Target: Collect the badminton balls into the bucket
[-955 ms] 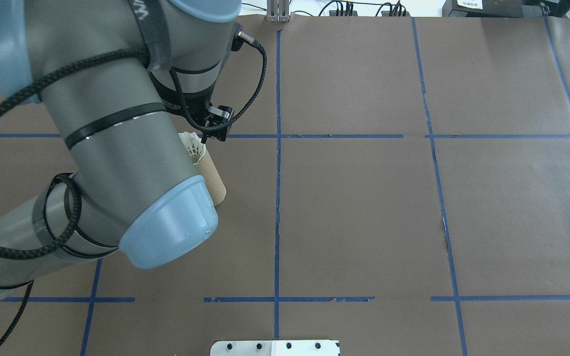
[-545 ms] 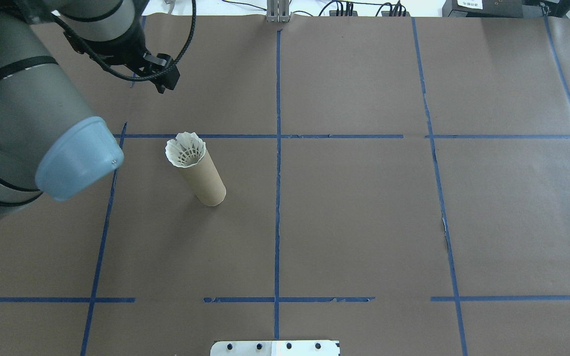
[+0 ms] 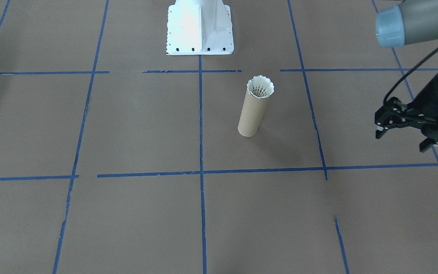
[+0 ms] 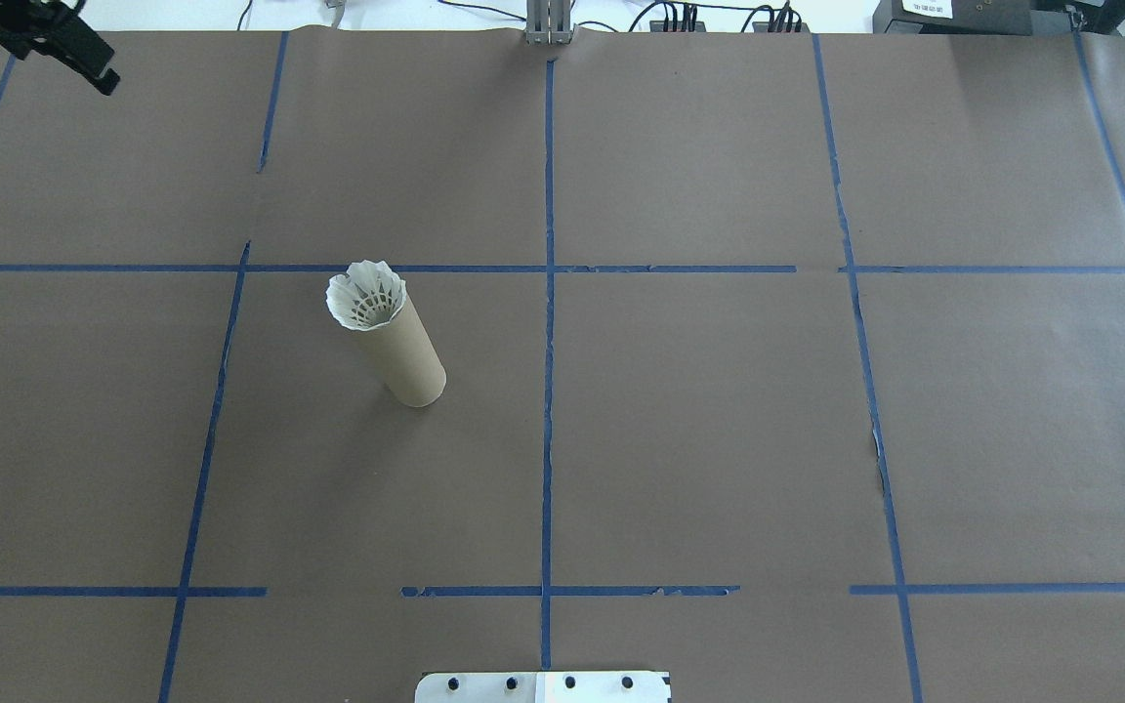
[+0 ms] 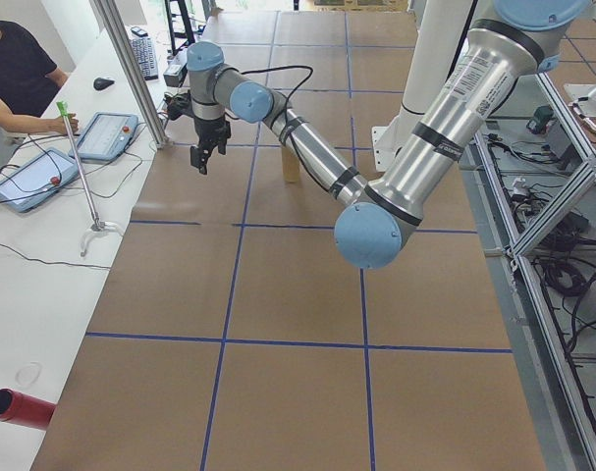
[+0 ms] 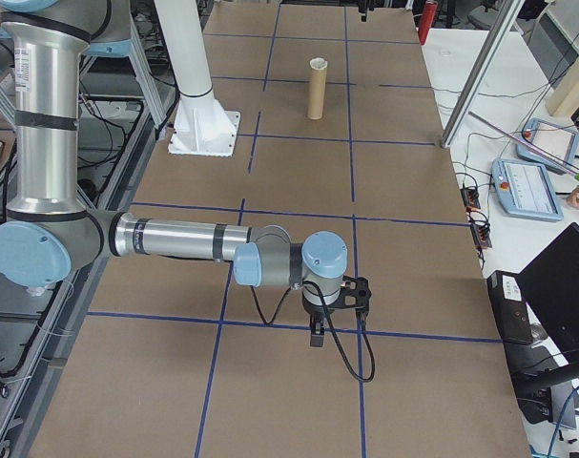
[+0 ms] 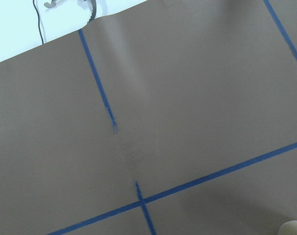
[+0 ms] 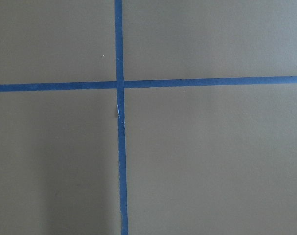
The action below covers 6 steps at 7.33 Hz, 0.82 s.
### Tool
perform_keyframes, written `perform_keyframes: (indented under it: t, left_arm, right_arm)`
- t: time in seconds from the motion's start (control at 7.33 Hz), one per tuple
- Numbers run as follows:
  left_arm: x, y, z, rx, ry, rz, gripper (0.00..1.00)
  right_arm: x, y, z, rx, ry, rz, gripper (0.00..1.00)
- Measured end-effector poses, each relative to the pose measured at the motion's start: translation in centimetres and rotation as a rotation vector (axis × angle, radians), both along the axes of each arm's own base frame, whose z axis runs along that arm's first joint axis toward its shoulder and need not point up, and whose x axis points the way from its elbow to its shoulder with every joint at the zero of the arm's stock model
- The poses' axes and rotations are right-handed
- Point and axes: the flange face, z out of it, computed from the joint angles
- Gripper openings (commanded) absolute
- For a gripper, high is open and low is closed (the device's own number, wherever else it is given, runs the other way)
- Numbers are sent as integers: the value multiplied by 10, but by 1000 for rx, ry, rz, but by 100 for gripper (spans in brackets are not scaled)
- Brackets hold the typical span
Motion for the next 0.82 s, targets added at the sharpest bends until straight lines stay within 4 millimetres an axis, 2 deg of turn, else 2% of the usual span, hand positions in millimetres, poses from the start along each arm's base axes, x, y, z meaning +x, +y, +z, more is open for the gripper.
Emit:
perform_keyframes:
  t: [0.14, 0.41, 0.55, 0.68, 0.82]
  left_arm:
    - [-38, -9, 52, -23, -4, 11, 100]
    - [-113, -3, 165, -67, -27, 20, 100]
    - [-146, 10, 208, -106, -33, -2, 100]
    - [-170, 32, 249, -145, -36, -18, 100]
    - [-181, 58, 286, -174, -37, -26, 100]
  right_arm:
    - [0, 0, 0, 0, 0, 0, 100]
    - [0, 0, 0, 0, 0, 0, 100]
    - [0, 0, 0, 0, 0, 0, 100]
    - [0, 0, 0, 0, 0, 0, 100]
    - [0, 0, 0, 0, 0, 0, 100]
